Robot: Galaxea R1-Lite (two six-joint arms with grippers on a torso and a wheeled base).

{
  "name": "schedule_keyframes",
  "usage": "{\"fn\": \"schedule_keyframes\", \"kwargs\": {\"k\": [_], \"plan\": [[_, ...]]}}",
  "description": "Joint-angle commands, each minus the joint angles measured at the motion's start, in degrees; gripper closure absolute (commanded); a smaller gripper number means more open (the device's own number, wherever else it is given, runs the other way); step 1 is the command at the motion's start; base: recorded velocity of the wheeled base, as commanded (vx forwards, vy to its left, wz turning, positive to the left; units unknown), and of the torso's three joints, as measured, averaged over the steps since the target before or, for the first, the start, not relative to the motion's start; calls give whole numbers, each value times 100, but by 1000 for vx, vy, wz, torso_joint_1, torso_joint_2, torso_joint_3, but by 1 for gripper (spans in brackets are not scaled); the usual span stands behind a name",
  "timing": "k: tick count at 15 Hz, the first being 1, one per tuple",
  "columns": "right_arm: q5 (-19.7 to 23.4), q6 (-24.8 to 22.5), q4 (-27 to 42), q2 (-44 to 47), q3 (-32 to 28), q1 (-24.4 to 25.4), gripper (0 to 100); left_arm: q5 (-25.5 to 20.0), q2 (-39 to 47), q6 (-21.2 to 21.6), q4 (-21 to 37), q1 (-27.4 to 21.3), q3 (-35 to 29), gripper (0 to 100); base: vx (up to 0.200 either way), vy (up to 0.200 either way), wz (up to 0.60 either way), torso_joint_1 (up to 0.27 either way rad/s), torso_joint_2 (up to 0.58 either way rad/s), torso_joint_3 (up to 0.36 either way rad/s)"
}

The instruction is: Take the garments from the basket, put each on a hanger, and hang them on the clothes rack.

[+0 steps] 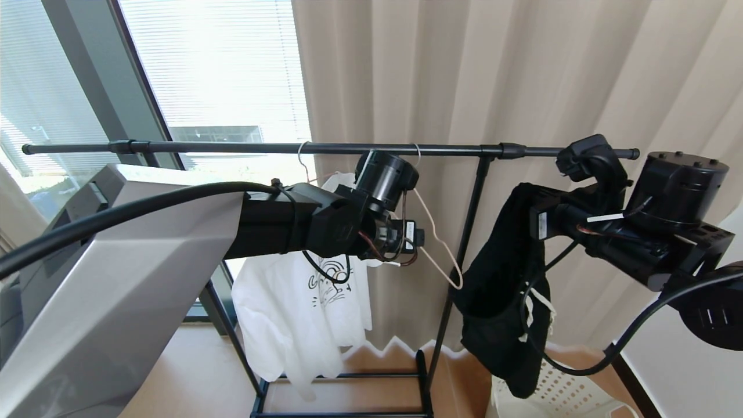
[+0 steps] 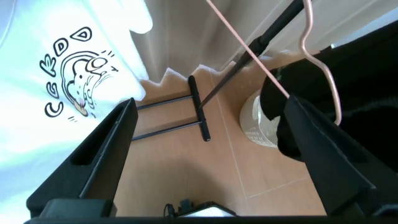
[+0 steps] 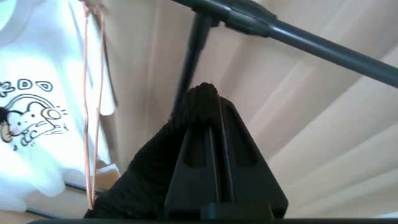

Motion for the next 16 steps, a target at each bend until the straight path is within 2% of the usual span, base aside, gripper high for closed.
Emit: {"fn": "schedule_keyframes", "kwargs": {"k": [1,5,7,9,14,16], "plan": [[-59,7,-57,121,116,387,100,6,-65,-7,-8,1,31,0,0,0,0,0,0,0],[-59,16,-66,24,247,712,100,6,-92,2,-17,19,31,0,0,0,0,0,0,0],[-94,130,-180,15,318,1037,100,6,-83,2,-17,19,31,0,0,0,0,0,0,0],[-410,288,-189,6,309,1380,100,6,-65,2,-17,10,40,0,0,0,0,0,0,0],[-472,297,-189,-2,362,1617,100,50,198,37,-34,45,-118,0,0,0,0,0,0,0],[-472,306,-198,-2,370,1714,100,85,207,186,-25,45,-171,0,0,0,0,0,0,0]]}}
